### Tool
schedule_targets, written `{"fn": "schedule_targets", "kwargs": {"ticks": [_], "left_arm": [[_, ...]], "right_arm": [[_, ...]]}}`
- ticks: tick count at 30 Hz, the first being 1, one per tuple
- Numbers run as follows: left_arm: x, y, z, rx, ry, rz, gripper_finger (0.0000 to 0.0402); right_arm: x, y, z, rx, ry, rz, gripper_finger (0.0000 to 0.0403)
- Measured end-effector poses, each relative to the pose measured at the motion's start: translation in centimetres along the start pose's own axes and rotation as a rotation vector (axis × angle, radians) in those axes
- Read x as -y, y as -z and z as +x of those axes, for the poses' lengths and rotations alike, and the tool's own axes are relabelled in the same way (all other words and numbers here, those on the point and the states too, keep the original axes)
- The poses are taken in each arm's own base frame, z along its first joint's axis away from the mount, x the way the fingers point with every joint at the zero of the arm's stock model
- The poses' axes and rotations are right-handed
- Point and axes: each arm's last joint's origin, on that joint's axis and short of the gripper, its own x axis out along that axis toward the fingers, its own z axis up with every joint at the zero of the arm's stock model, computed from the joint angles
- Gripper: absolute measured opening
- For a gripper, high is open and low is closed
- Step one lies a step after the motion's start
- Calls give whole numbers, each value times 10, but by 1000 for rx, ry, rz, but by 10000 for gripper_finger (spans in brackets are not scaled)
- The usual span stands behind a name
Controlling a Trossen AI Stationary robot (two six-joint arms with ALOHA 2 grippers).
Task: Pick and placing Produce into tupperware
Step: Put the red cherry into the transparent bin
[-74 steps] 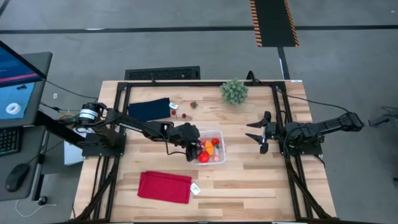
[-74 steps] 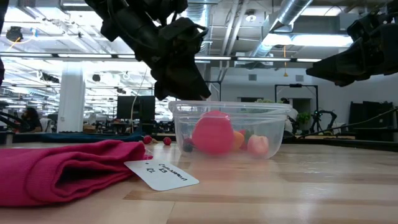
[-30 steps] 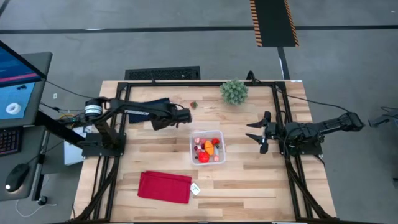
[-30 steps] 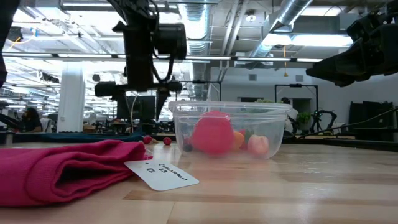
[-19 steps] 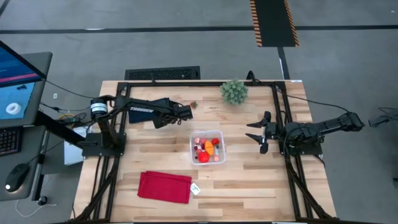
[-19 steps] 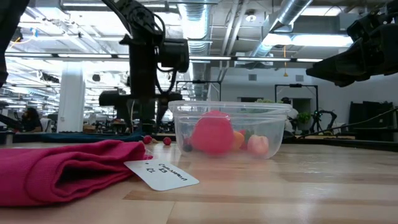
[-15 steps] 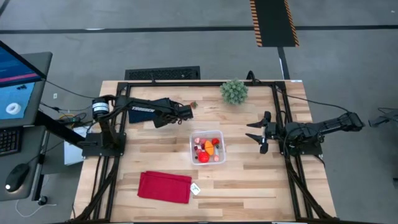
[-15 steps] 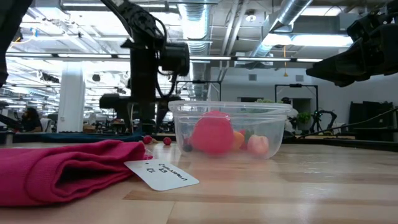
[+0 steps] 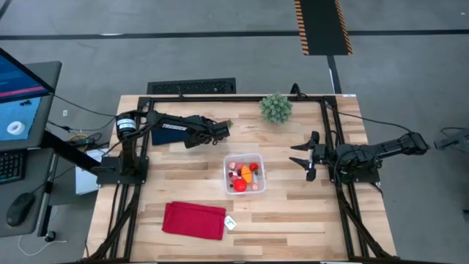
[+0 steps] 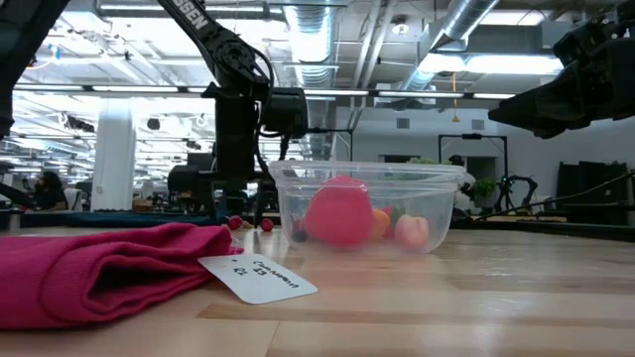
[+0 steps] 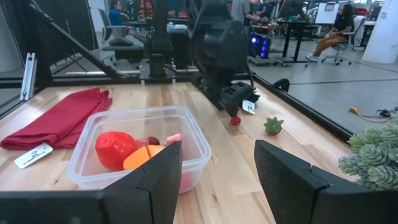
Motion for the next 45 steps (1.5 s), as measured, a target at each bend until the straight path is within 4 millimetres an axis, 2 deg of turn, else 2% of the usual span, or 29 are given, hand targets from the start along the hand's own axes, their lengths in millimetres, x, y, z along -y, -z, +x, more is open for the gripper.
{"fn": "schedule_targets", "kwargs": {"ticks": [13,16,22,37,45], "left_arm": [[1,-3,2,-13,11,110,278],[1,-2,3,-13,10,102,267],[-1,-3,3,-13,-13,42,203],[-3,2,1,-16,-32,104,13],[-4,5,0,-15,-36,148,1]], "right_arm": [[0,0,0,0,0,0,224],[0,0,0,0,0,0,224],[0,0,0,0,0,0,224],[0,0,0,0,0,0,224],[0,0,0,0,0,0,224]]}}
